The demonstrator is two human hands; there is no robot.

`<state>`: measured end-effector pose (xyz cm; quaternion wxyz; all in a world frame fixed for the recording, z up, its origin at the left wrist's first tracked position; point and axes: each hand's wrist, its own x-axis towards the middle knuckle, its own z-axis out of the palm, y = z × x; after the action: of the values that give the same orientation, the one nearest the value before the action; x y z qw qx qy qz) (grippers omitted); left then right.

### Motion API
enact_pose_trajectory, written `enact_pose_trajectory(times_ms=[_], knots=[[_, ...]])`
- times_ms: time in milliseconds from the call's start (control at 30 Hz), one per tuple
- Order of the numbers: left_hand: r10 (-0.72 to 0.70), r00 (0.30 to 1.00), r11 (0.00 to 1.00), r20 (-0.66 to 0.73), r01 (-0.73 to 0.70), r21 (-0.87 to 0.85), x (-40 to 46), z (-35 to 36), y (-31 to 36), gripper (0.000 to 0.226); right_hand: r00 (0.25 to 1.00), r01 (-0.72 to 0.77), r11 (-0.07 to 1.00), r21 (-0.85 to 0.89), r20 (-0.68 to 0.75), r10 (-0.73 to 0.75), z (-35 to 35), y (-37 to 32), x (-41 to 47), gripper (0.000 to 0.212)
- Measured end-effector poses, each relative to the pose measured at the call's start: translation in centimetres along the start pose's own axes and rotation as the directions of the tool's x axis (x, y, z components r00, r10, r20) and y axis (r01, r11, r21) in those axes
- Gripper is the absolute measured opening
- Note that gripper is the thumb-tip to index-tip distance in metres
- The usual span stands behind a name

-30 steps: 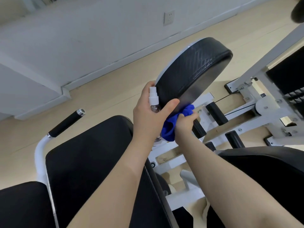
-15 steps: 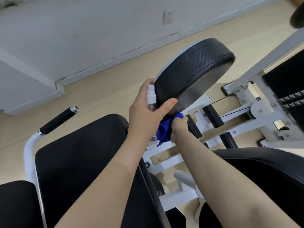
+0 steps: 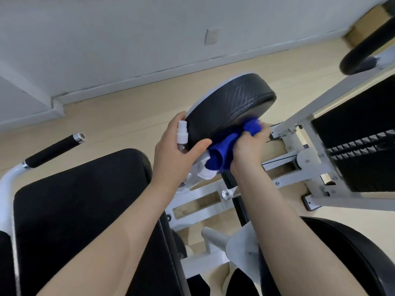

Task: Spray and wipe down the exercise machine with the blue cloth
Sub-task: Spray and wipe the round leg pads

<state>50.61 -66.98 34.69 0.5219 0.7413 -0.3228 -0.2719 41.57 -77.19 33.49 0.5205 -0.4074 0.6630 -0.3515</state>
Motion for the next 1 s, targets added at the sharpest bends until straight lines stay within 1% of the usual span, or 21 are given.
enact_pose_trajectory(times_ms=[33,67,100,133,200,233,267,300,367,400,467,567,600,633,667,700,733,800,867,933,1000], knots=[[-0.004,1.000,1.000,-0.004,0.004,0.004,-0.2,0.0,-0.2,0.051,0.983,0.181,0.983,-0.035,-0.020,-0.182,-0.9,-1.4,0.1,0.039],[-0.003,1.000,1.000,-0.011,0.003,-0.001,-0.3,-0.1,-0.1,0.050,0.922,0.387,0.920,-0.059,-0.011,-0.388,-1.8,-3.1,-0.2,0.040],[0.001,1.000,1.000,-0.015,-0.001,-0.002,-0.4,-0.1,0.1,0.049,0.826,0.564,0.819,-0.107,0.055,-0.562,-2.4,-4.7,-0.8,0.040],[-0.001,1.000,1.000,-0.013,0.001,0.002,-0.4,-0.1,0.1,0.049,0.719,0.694,0.690,-0.207,0.163,-0.675,-2.7,-5.6,-1.2,0.041],[-0.017,1.000,1.000,0.001,0.017,0.006,-0.4,-0.1,0.6,0.049,0.525,0.829,0.359,-0.428,0.375,-0.764,-3.2,-6.6,-1.5,0.044],[-0.037,0.999,0.999,0.013,0.037,0.013,-0.2,-0.2,0.7,0.050,0.475,0.842,0.246,-0.480,0.444,-0.760,-3.5,-6.7,-1.0,0.047],[-0.061,0.998,0.998,0.021,0.061,0.021,0.0,-0.3,1.0,0.051,0.480,0.841,0.227,-0.491,0.486,-0.730,-4.1,-6.9,0.0,0.050],[-0.088,0.996,0.996,0.032,0.087,0.038,0.3,-0.5,1.1,0.052,0.547,0.817,0.302,-0.491,0.491,-0.678,-4.6,-7.1,1.3,0.052],[-0.130,0.988,0.990,0.078,0.126,0.059,0.8,-0.8,1.3,0.053,0.722,0.691,0.508,-0.514,0.454,-0.522,-5.9,-7.7,4.0,0.056],[-0.139,0.985,0.989,0.099,0.133,0.061,0.9,-0.9,1.5,0.051,0.765,0.644,0.542,-0.540,0.462,-0.449,-6.5,-7.9,5.0,0.057],[-0.155,0.980,0.987,0.122,0.147,0.068,1.0,-1.0,1.5,0.045,0.773,0.631,0.557,-0.540,0.502,-0.388,-6.8,-7.8,5.7,0.058],[-0.211,0.975,0.976,0.073,0.206,0.066,1.3,-1.1,2.1,0.040,0.776,0.605,0.671,-0.429,0.507,-0.375,-6.4,-7.0,5.3,0.057],[-0.186,0.982,0.979,0.038,0.182,0.090,1.4,-1.1,2.6,0.043,0.782,0.592,0.702,-0.396,0.492,-0.382,-6.2,-6.7,5.2,0.057],[-0.112,0.994,0.982,-0.001,0.111,0.150,1.5,-0.9,3.3,0.047,0.784,0.588,0.718,-0.372,0.478,-0.395,-6.2,-6.4,5.3,0.056],[0.006,0.999,0.970,-0.036,0.003,0.242,1.6,-0.4,4.4,0.052,0.781,0.592,0.721,-0.359,0.476,-0.405,-6.2,-6.3,5.5,0.055],[0.150,0.988,0.926,-0.044,-0.125,0.355,1.8,0.0,5.6,0.054,0.779,0.595,0.723,-0.352,0.476,-0.409,-6.2,-6.2,5.5,0.054],[0.289,0.957,0.850,-0.029,-0.243,0.467,1.9,0.8,7.0,0.052,0.778,0.594,0.724,-0.351,0.482,-0.404,-6.4,-6.2,5.6,0.053],[0.481,0.875,0.653,0.062,-0.405,0.640,2.3,2.3,9.4,0.043,0.777,0.587,0.727,-0.358,0.500,-0.382,-6.6,-6.3,5.9,0.052],[0.517,0.842,0.513,0.154,-0.448,0.732,2.8,3.7,11.0,0.036,0.780,0.583,0.721,-0.374,0.507,-0.368,-6.7,-6.4,5.7,0.053],[0.496,0.851,0.462,0.174,-0.428,0.777,3.2,4.6,12.6,0.033,0.782,0.586,0.710,-0.392,0.504,-0.367,-6.7,-6.6,5.5,0.055],[0.402,0.898,0.460,0.177,-0.365,0.809,3.8,5.3,14.2,0.037,0.784,0.585,0.697,-0.415,0.509,-0.356,-6.6,-6.7,5.5,0.056]])
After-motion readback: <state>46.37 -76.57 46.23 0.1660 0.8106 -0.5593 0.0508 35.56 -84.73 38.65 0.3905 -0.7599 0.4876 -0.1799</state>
